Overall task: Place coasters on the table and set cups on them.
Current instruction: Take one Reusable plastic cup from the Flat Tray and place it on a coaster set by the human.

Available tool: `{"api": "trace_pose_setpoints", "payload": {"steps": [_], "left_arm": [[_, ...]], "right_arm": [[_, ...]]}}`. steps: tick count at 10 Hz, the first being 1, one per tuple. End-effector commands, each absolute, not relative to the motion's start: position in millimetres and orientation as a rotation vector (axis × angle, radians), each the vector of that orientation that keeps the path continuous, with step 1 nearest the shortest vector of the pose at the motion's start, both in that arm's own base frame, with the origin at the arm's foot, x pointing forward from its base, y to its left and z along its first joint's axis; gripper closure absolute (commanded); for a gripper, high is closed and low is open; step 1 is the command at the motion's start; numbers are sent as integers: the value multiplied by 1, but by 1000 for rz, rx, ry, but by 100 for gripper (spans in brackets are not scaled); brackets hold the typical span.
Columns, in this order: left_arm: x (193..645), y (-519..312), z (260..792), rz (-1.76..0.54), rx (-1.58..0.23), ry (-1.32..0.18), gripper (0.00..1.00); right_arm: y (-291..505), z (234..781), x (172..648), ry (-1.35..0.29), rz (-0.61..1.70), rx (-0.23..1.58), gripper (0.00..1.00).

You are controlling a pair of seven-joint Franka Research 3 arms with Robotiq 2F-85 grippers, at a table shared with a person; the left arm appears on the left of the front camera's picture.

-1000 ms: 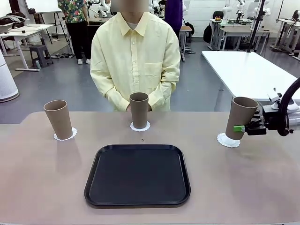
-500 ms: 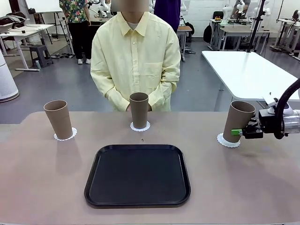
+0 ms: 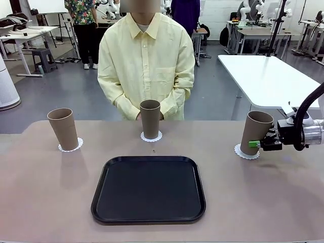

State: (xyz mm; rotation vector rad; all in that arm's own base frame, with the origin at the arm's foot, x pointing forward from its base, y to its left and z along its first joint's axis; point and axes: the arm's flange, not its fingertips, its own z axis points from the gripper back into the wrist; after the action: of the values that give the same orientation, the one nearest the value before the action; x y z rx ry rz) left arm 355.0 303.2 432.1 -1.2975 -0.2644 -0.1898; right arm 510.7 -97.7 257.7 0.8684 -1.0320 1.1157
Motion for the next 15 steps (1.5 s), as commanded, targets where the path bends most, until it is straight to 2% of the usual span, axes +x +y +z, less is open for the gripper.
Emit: {"api": "trace_pose_setpoints", "payload": {"steps": [1, 9, 10, 15], "left_arm": [[354, 304, 434, -186, -1295, -266, 0], [354, 304, 434, -186, -1295, -266, 0], [354, 304, 434, -186, -1295, -266, 0], [354, 304, 434, -186, -1295, -266, 0]], "right_arm": [[-95, 253, 521, -1032, 1089, 853, 18], [-92, 243, 526, -998, 1076, 873, 18], [-93, 243, 526, -992, 1078, 876, 0], [-93, 245, 522, -928, 1107, 858, 0]]}}
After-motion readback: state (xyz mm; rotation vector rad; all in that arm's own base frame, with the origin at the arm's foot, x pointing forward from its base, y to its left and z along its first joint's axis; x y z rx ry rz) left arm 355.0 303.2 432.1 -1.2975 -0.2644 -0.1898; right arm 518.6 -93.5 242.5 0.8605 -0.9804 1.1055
